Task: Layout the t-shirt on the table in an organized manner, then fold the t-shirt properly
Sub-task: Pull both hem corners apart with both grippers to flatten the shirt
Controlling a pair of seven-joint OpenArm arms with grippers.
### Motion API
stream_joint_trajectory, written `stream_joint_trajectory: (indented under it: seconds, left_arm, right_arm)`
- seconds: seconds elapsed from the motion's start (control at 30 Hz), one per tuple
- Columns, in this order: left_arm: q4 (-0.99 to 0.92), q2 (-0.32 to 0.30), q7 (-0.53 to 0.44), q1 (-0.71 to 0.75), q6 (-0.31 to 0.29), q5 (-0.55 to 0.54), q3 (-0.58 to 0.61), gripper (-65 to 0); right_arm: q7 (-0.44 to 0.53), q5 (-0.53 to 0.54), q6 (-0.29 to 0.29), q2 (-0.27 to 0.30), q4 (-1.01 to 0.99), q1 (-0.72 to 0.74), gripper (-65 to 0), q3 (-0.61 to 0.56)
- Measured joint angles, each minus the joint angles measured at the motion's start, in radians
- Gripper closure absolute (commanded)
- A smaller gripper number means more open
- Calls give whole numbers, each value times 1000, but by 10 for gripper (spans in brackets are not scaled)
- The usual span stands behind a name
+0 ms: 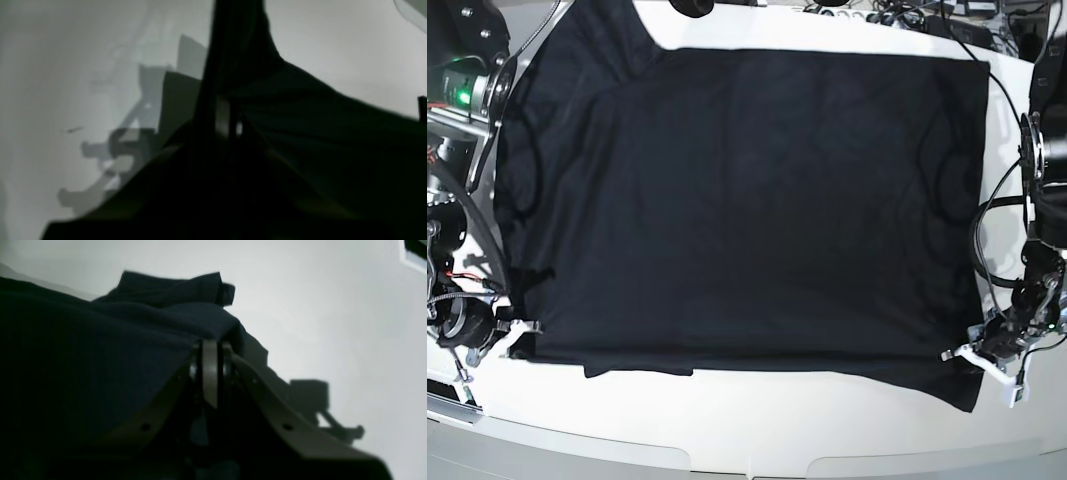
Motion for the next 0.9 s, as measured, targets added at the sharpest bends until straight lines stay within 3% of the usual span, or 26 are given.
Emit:
stream_joint_trajectory:
  seconds: [0.17, 0.27, 0.33, 0.4, 0.47, 0.57, 0.7, 0.77, 0.83, 0.9]
  left_arm:
    - [0, 0, -25, 0, 0, 1, 79, 0]
    - [0, 0, -55, 0, 0, 2, 97, -158]
    - [0, -1, -56, -2, 3, 1, 97, -277]
    - [0, -3, -56, -6, 3, 0, 97, -326]
    - [0, -4, -45, -16, 4, 1, 97, -326]
    - [0, -8, -36, -25, 3, 0, 96, -326]
    - [0, -14, 74, -19, 3, -8, 97, -319]
    - [0, -25, 142, -16, 3, -29, 97, -213]
    - [0, -42, 214, -17, 3, -74, 97, -14]
    - [0, -62, 279, -19, 3, -118, 96, 0]
  right_arm:
    - [-2, -3, 19, 0, 0, -4, 0, 0]
    - [-2, -3, 18, 0, 0, -4, 0, 0]
    - [-1, -7, -6, 0, 0, -3, -124, 0]
    - [0, -38, -48, 0, 0, 0, -285, 0]
    - [3, -39, -75, 5, 0, 0, -376, 0]
    - [-3, -36, -82, 5, 0, -1, -384, 0]
    - [-56, -36, -82, 4, 0, -1, -379, 0]
    - [-106, -35, -82, 4, 0, -1, -354, 0]
    - [-148, 14, -81, 6, 0, -8, -303, 0]
    - [-192, 84, -42, 11, 0, -24, -259, 0]
